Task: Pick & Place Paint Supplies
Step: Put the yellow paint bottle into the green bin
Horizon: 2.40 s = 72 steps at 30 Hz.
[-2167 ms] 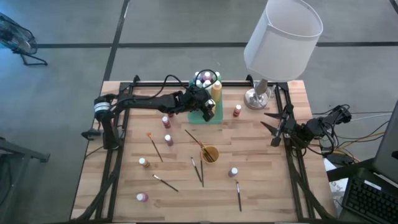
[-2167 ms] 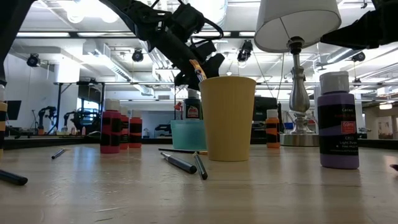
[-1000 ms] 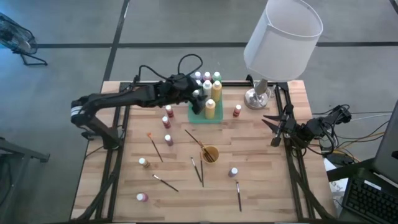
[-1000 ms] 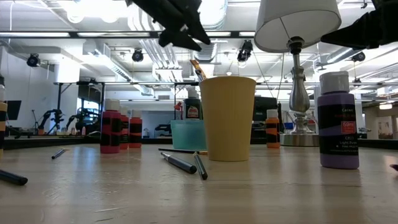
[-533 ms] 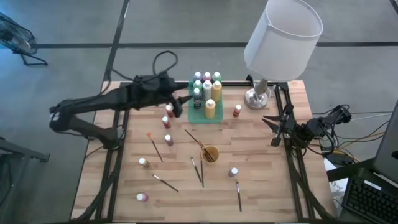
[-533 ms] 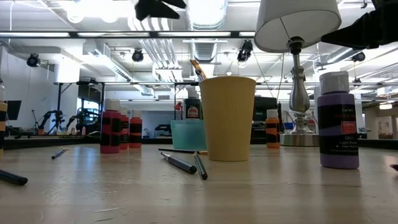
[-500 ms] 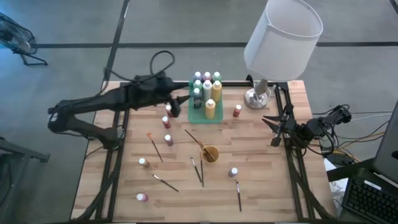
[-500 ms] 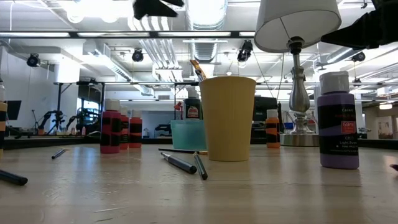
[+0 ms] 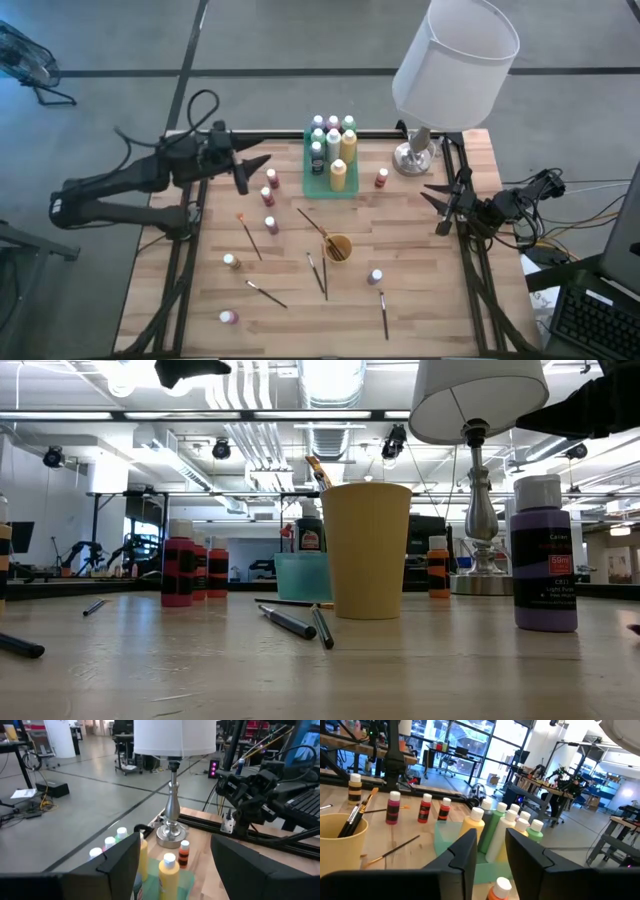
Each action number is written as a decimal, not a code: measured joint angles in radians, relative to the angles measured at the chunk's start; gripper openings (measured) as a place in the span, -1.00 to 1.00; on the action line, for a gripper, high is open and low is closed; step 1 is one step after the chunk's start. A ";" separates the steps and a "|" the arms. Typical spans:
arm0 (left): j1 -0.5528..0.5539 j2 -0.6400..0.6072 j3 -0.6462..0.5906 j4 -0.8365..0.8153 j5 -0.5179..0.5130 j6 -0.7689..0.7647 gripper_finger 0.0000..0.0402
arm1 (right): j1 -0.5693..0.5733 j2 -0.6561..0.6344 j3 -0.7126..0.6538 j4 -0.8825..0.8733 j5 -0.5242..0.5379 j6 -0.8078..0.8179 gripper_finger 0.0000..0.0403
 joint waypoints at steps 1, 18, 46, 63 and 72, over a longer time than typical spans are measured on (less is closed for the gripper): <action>0.000 -0.015 -0.014 -0.001 0.000 0.000 0.23 | 0.000 0.000 0.000 0.000 0.000 -0.003 -0.48; 0.000 -0.070 -0.162 0.016 0.000 -0.002 0.23 | 0.000 0.002 0.000 0.075 -0.116 0.276 -0.26; -0.003 -0.069 -0.292 0.183 0.031 -0.027 0.23 | -0.032 0.535 0.033 0.598 -0.156 0.185 0.03; -0.006 -0.116 -0.455 0.479 0.110 -0.021 0.23 | -0.401 0.927 0.151 0.624 -0.220 0.414 0.07; -0.006 -0.165 -0.505 0.516 0.111 -0.019 0.23 | -0.489 1.145 0.210 0.755 -0.276 0.382 0.14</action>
